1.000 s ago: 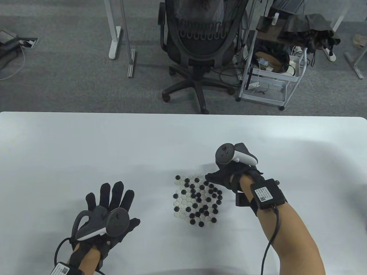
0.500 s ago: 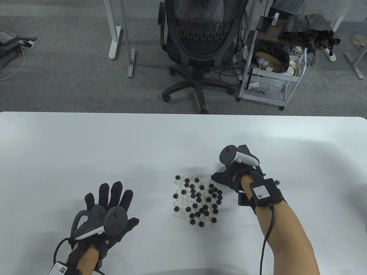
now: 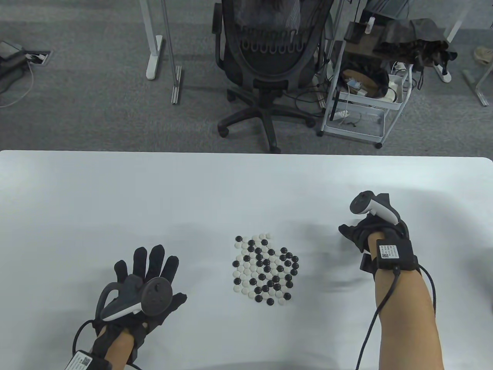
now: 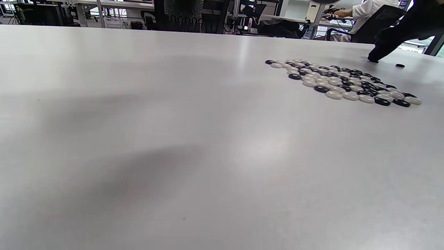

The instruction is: Go stone sorting task

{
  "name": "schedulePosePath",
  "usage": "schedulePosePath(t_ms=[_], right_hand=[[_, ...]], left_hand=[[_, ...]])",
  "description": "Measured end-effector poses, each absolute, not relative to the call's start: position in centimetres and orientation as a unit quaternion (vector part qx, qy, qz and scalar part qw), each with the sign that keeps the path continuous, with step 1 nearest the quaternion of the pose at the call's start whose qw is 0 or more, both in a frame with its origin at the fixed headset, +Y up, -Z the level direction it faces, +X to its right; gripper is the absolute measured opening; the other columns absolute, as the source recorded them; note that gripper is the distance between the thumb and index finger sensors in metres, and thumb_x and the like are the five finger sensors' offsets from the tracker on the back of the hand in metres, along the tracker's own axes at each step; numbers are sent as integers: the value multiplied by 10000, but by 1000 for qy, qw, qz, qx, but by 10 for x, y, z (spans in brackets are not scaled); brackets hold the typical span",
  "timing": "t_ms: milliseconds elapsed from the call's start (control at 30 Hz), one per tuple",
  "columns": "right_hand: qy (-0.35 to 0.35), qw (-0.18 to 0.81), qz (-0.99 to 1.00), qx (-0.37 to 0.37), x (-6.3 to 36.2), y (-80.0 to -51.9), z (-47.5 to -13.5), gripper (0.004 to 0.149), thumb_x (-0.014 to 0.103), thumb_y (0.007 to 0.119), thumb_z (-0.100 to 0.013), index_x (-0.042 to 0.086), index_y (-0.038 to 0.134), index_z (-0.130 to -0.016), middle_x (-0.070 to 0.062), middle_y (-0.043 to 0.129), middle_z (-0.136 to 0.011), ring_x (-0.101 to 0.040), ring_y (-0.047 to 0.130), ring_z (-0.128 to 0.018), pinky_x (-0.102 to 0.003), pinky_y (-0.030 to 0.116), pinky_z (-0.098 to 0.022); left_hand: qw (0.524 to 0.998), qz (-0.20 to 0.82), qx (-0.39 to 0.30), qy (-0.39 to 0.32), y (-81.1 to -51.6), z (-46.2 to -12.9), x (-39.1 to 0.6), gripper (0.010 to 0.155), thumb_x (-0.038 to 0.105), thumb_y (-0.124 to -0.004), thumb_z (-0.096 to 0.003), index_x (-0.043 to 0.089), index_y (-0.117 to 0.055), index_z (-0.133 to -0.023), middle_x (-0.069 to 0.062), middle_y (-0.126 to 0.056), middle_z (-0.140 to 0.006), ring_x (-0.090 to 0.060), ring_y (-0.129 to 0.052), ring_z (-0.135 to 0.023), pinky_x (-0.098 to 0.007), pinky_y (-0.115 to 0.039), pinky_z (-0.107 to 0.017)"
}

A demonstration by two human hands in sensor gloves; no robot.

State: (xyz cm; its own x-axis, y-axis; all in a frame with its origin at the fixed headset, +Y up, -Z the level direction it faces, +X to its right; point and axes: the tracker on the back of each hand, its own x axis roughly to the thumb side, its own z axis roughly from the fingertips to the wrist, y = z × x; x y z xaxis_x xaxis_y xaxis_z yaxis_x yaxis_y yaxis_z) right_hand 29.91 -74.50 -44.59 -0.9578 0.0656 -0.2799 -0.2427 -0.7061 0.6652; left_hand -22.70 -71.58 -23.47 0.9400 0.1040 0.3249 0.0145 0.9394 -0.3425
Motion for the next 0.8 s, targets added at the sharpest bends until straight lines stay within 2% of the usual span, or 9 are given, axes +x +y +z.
schedulePosePath(t_ms=[233, 433, 533, 633, 800], right_hand=[[372, 84, 912, -151, 321, -743, -441, 678, 554, 497, -528, 184, 602, -1087, -263, 62, -1128, -564, -82, -907, -832, 69, -550], [374, 98, 910, -146, 320, -736, -440, 696, 555, 491, -526, 168, 604, -1094, -268, 58, -1127, -565, -84, -904, -832, 66, -546], [361, 122, 918, -109, 301, -723, -444, 688, 549, 505, -528, 170, 634, -1086, -272, 71, -1131, -569, -74, -914, -835, 70, -550], [391, 153, 907, -40, 269, -714, -444, 686, 545, 525, -536, 138, 757, -1037, -271, 126, -1147, -568, -65, -922, -836, 75, -556], [421, 157, 889, 90, 201, -716, -436, 651, 538, 541, -540, 168, 769, -1024, -253, 112, -1144, -559, -73, -919, -834, 73, -559]], left_hand=[[967, 21, -183, -175, -719, -236, -225, 811, 569, -422, -620, 112, -66, -1186, -321, 130, -1166, -621, 124, -956, -861, -16, -557], [966, 24, -188, -176, -720, -236, -224, 810, 569, -423, -620, 111, -68, -1186, -322, 126, -1168, -621, 122, -957, -862, -18, -556], [966, 25, -187, -176, -720, -236, -224, 809, 569, -422, -620, 112, -67, -1186, -321, 126, -1167, -620, 121, -958, -861, -17, -557], [967, 31, -184, -173, -719, -237, -226, 809, 569, -423, -620, 112, -67, -1186, -322, 126, -1167, -620, 123, -957, -861, -17, -557], [968, 36, -181, -168, -718, -237, -229, 810, 568, -424, -621, 110, -68, -1186, -322, 127, -1167, -621, 122, -957, -861, -17, -557]])
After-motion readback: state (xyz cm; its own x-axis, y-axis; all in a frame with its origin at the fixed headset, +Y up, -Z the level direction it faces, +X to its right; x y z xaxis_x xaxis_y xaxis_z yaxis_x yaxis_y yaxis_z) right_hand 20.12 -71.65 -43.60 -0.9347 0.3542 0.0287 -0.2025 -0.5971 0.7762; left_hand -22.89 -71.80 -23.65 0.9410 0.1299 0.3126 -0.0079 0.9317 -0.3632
